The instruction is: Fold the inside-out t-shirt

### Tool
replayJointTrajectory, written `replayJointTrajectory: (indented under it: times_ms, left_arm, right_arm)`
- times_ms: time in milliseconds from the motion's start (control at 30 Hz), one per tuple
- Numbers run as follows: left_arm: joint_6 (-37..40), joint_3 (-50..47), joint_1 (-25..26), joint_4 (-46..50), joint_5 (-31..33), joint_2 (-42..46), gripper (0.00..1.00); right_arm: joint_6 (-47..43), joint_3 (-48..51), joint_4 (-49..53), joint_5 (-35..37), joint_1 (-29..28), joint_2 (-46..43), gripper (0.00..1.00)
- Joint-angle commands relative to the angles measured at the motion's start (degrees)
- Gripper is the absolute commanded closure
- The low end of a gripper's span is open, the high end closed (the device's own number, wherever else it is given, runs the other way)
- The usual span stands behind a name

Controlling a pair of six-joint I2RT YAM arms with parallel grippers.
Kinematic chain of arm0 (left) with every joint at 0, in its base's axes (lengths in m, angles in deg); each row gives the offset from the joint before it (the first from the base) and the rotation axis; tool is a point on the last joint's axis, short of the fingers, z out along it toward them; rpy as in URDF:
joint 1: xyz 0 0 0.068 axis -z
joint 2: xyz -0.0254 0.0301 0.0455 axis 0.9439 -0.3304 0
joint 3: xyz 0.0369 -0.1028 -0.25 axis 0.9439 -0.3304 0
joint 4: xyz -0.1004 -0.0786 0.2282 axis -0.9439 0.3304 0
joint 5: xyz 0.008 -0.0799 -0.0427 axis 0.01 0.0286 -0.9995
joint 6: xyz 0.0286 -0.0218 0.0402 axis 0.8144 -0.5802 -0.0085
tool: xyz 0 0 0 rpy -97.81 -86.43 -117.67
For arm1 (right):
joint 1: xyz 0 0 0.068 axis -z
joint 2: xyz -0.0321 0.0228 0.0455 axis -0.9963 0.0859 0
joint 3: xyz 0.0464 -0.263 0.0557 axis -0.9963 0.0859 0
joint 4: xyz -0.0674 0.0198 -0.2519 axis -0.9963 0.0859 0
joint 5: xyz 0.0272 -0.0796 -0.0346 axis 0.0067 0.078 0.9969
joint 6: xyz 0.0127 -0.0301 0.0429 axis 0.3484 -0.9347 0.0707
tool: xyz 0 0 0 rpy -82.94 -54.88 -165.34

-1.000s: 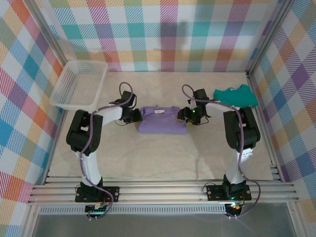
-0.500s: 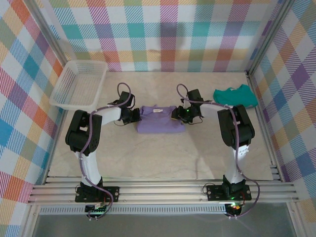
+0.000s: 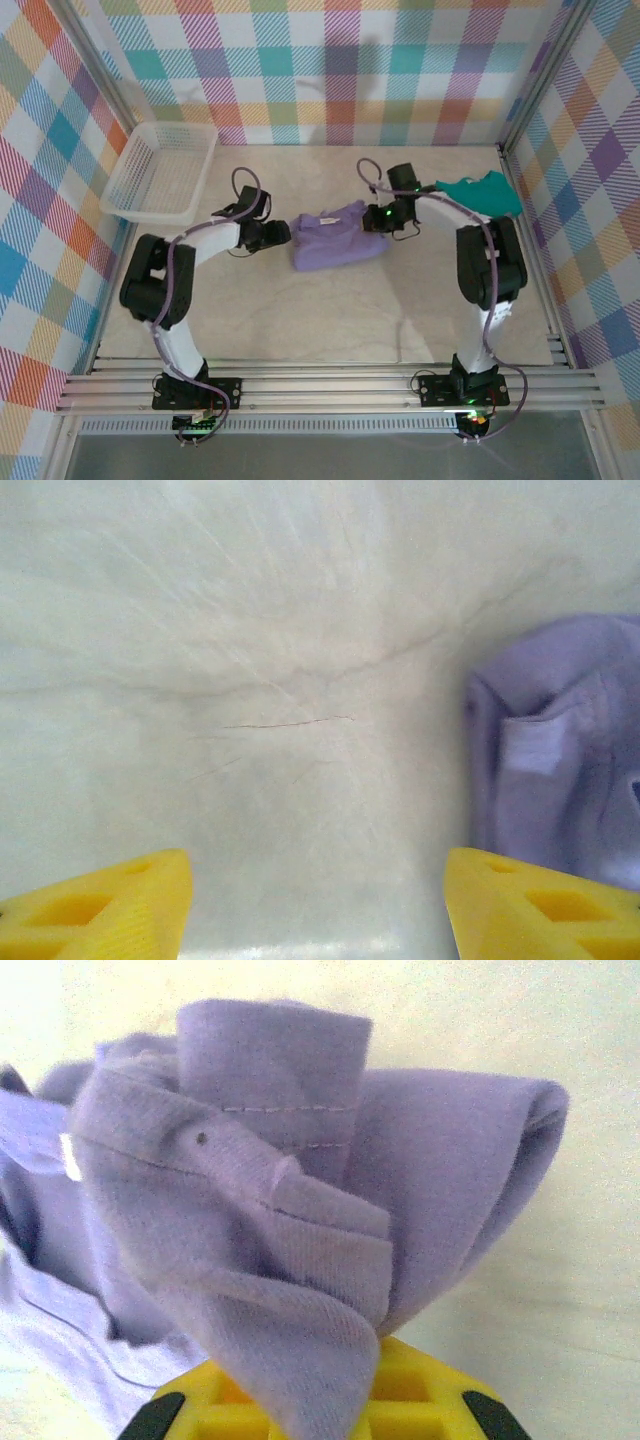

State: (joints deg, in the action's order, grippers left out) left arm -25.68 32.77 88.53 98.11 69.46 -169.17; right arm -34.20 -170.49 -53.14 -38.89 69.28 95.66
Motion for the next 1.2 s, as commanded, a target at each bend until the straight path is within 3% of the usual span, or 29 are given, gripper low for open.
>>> replayJointTrajectory:
  times_ms: [0, 367, 700, 933, 1167]
  left_arm:
    - [-0.84, -1.07, -0.33, 2.85, 2.71, 7.38, 0.32]
    - [-0.24, -3.24, -0.25, 6.36, 1.04, 15.54, 0.32]
    - [0.34, -3.35, -0.16, 7.51, 0.64, 15.3, 0.33]
    - [0.45, -2.71, -0.07, 7.63, 0.33, 14.49, 0.33]
    - [0.54, -2.09, 0.02, 7.52, -0.11, 13.01, 0.33]
  right_arm:
    - [-15.72, -6.57, 11.53, 12.51, 3.06, -4.16, 1.0]
    - [-30.2, -29.87, 22.51, 27.76, 9.03, 2.08, 1.0]
    - [-34.55, -44.58, 29.84, 28.47, 13.41, 7.06, 1.0]
    - [-33.67, -48.5, 31.76, 29.61, 18.41, 8.62, 1.0]
    - [-33.06, -44.29, 24.73, 39.34, 23.01, 12.81, 1.0]
